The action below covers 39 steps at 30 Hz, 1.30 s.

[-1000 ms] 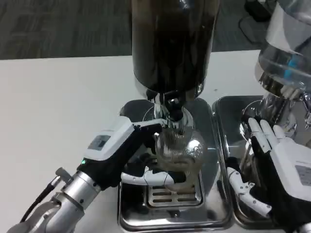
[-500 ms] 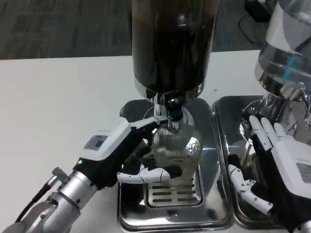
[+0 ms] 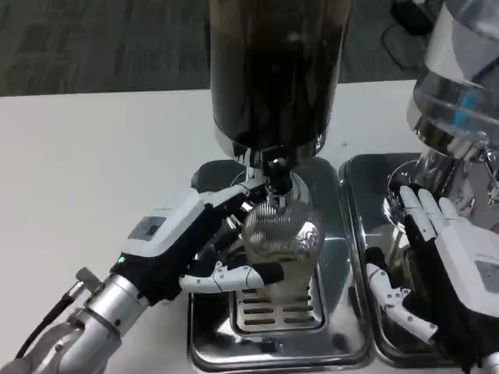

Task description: Grasp the cup under the faucet to collect the drink, then remove the cup.

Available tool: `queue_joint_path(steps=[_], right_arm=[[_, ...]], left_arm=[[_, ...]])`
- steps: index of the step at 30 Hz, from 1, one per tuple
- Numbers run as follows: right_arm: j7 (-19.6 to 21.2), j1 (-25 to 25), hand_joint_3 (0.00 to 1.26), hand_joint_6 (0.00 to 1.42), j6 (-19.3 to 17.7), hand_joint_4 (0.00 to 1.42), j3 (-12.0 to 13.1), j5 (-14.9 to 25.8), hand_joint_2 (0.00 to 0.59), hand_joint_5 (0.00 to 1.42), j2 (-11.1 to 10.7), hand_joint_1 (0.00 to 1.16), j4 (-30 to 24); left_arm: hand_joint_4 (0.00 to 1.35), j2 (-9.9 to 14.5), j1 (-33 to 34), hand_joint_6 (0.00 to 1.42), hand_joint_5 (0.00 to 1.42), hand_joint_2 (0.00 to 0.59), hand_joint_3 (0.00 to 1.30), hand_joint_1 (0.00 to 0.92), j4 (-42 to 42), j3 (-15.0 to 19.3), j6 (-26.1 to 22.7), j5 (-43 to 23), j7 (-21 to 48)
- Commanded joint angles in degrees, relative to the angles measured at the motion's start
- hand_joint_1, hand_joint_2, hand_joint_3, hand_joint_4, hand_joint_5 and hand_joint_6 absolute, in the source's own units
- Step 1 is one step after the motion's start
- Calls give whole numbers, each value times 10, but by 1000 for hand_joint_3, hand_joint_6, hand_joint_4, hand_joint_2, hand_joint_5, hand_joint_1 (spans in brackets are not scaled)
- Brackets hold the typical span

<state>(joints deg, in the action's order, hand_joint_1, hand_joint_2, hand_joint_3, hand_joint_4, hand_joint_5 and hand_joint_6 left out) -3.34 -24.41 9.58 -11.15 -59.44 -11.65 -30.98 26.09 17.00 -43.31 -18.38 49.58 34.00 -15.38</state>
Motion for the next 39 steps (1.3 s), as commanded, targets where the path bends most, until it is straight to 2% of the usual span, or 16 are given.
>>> queue_joint_path(steps=[1,9,13,17,20,23,25,28,32,34,39], right_arm=[[6,11,25,64,-8,0,3,10,439,0,-9,228,11],[8,13,25,64,-12,0,8,17,436,0,-17,237,13],[10,13,25,64,-12,0,11,20,436,0,-20,241,12],[5,15,25,64,-12,0,15,25,436,0,-29,243,11],[0,18,25,64,-13,0,22,30,436,0,-39,245,11],[-3,26,25,64,-17,0,29,33,436,0,-52,246,15],[-3,31,25,64,-18,0,29,28,436,0,-62,247,19],[-2,40,25,63,-30,0,33,24,436,0,-87,248,26],[-3,44,17,1,-51,0,40,31,465,0,-118,265,47],[-1,43,15,0,-61,0,42,31,469,0,-132,269,53],[-2,46,0,0,-70,0,47,44,486,0,-142,269,66]], left_arm=[[182,13,-22,329,457,14,133,74,26,16,8,-22,13],[200,22,-56,338,466,5,138,58,67,49,12,-52,19],[295,21,-87,381,536,8,213,45,95,79,5,-59,6],[334,20,-112,412,568,7,249,43,120,104,-6,-66,7],[401,24,-140,477,618,23,282,47,143,133,-21,-79,3],[417,26,-165,475,624,39,307,49,162,161,-36,-93,4],[366,25,-178,389,558,64,310,7,175,177,-42,-116,15],[196,22,-190,188,376,120,233,0,205,194,-51,-159,41],[35,28,-194,27,173,144,141,0,260,208,-60,-223,97],[1,34,-195,1,71,154,84,0,285,211,-67,-263,135],[0,40,-202,0,1,166,25,0,357,224,-88,-335,210]])
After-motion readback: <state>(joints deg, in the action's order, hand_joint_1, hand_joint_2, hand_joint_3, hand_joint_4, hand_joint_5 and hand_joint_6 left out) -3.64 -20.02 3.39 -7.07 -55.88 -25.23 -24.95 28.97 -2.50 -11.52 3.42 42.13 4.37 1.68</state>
